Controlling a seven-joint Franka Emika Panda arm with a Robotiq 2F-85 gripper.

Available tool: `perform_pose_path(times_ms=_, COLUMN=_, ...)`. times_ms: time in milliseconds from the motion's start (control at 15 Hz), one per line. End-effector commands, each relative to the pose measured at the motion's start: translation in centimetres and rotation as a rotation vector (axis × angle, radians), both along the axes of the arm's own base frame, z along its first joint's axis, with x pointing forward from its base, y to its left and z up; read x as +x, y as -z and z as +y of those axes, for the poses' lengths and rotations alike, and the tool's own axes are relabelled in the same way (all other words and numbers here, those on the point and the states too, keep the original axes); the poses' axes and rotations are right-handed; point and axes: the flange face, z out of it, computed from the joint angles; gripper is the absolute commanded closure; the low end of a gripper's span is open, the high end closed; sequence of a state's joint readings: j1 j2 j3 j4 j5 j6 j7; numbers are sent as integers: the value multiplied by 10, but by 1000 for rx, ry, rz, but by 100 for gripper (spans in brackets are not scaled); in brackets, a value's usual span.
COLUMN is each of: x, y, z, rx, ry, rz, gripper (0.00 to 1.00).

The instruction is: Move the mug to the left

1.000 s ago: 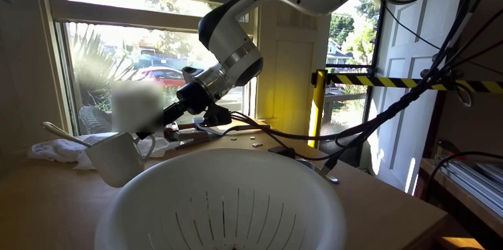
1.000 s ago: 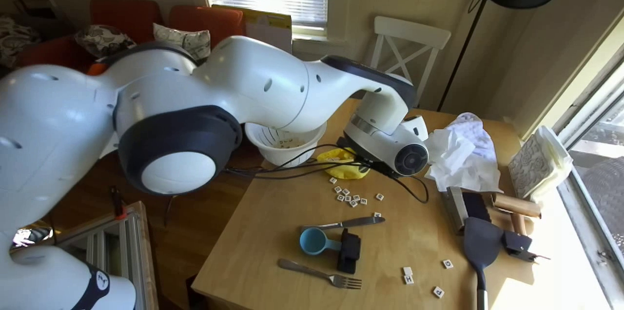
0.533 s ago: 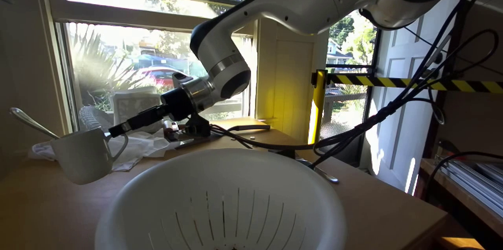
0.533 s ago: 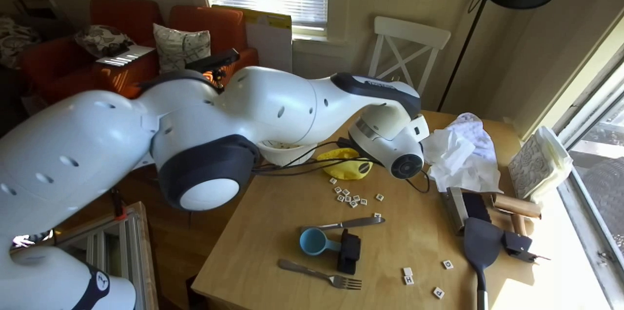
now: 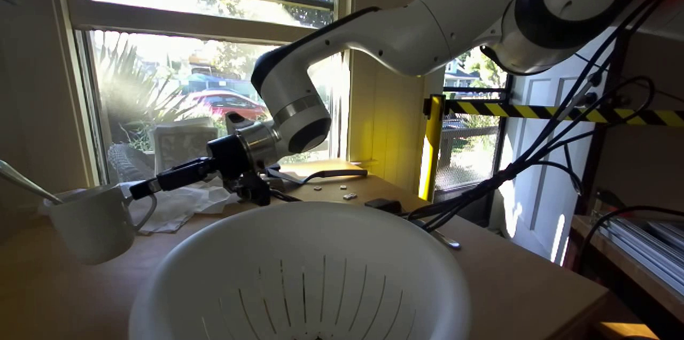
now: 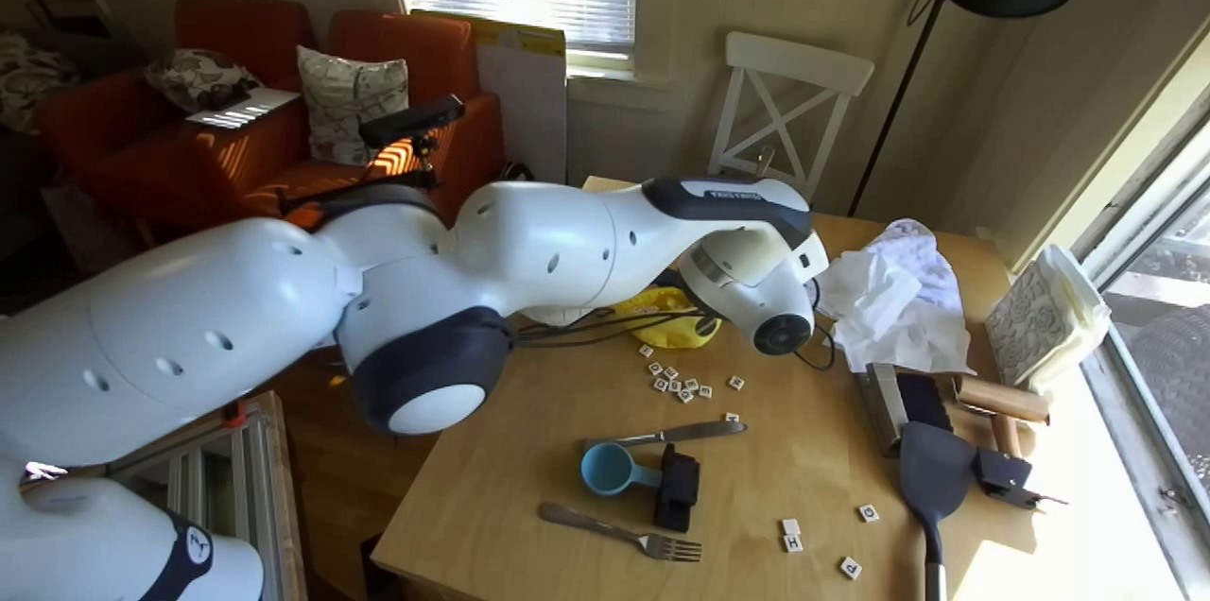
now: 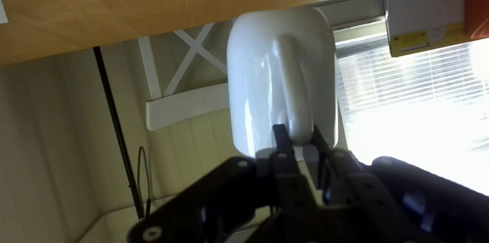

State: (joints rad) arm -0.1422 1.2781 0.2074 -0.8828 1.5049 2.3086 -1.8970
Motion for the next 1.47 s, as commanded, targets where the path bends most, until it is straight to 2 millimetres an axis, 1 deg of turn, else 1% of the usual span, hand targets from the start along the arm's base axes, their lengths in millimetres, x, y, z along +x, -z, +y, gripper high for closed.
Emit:
perform_pose_path(times_ms=0, x=11, y=7, z=4, rx=20, ry=21, rz=-54, gripper=96)
perform_pose_path(times_ms=267, x=12, y=19, z=3, rx=-4, ry=31, rz=-56, gripper=96)
perform_pose_path(times_ms=1067, x=11, y=25, z=3, rx=-86, ry=-25, rz=-56, gripper=96)
perform_pose_path(times_ms=1400, x=10, y=27, z=-1, rx=-127, ry=-43, rz=-36, gripper=96)
